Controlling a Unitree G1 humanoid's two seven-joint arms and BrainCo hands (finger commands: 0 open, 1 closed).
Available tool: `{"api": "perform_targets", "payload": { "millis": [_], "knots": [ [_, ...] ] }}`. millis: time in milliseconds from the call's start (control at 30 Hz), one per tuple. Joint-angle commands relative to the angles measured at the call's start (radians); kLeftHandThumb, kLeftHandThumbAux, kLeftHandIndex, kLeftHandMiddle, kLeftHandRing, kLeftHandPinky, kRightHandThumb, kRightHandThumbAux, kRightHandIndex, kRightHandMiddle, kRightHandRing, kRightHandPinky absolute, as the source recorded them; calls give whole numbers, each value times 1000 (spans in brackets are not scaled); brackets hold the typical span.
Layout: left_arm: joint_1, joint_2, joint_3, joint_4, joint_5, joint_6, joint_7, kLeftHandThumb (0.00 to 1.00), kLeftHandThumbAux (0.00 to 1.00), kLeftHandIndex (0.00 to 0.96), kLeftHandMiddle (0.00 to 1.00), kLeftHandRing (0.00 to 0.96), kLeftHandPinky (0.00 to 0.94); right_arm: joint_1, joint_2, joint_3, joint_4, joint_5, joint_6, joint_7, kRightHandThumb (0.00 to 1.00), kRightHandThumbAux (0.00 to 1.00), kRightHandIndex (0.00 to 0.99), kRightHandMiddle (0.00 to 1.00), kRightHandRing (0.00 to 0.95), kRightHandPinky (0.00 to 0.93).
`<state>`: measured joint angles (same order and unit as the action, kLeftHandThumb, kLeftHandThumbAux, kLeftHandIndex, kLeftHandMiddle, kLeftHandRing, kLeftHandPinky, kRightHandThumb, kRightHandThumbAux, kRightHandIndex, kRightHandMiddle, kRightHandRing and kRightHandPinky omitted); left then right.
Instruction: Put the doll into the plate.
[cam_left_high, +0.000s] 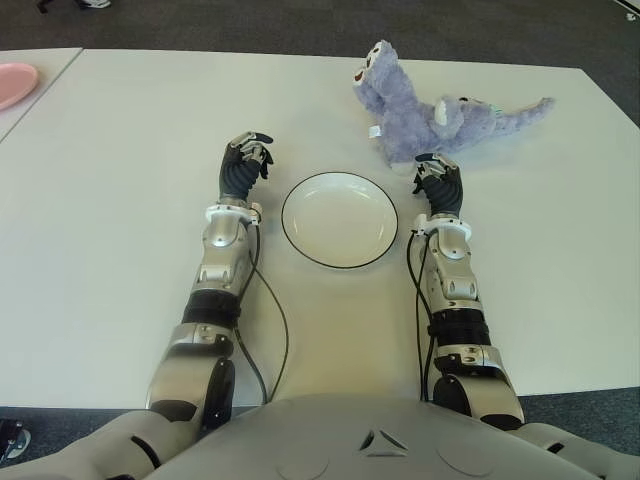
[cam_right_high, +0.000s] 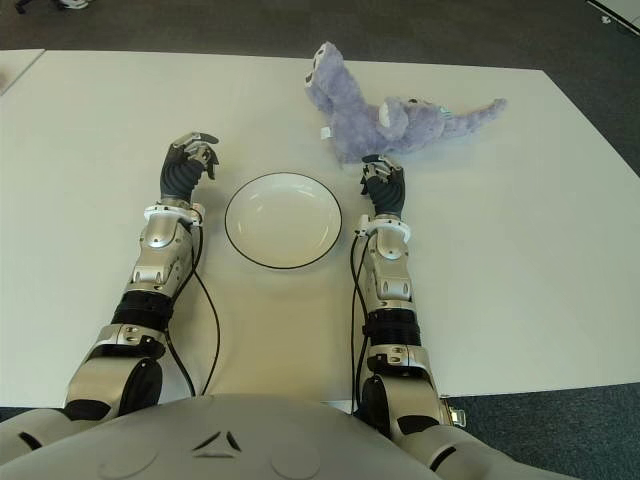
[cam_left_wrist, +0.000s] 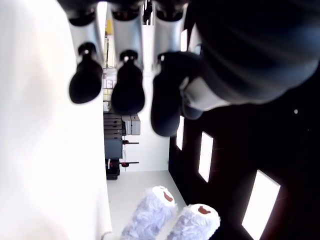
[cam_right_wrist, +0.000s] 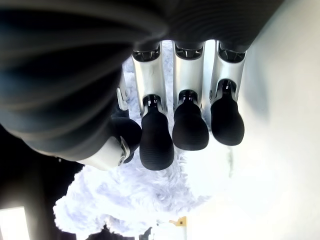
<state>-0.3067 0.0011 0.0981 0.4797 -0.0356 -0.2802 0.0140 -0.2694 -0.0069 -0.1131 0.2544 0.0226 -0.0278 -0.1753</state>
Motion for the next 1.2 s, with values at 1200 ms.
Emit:
{"api": "perform_targets", "payload": {
  "millis": [1200],
  "knots": [
    [108, -44, 5, 95, -5, 7, 14, 713, 701, 443, 740, 761, 727, 38, -25, 64, -376, -209, 96, -59, 713, 714, 436, 705, 711, 708]
  ]
}}
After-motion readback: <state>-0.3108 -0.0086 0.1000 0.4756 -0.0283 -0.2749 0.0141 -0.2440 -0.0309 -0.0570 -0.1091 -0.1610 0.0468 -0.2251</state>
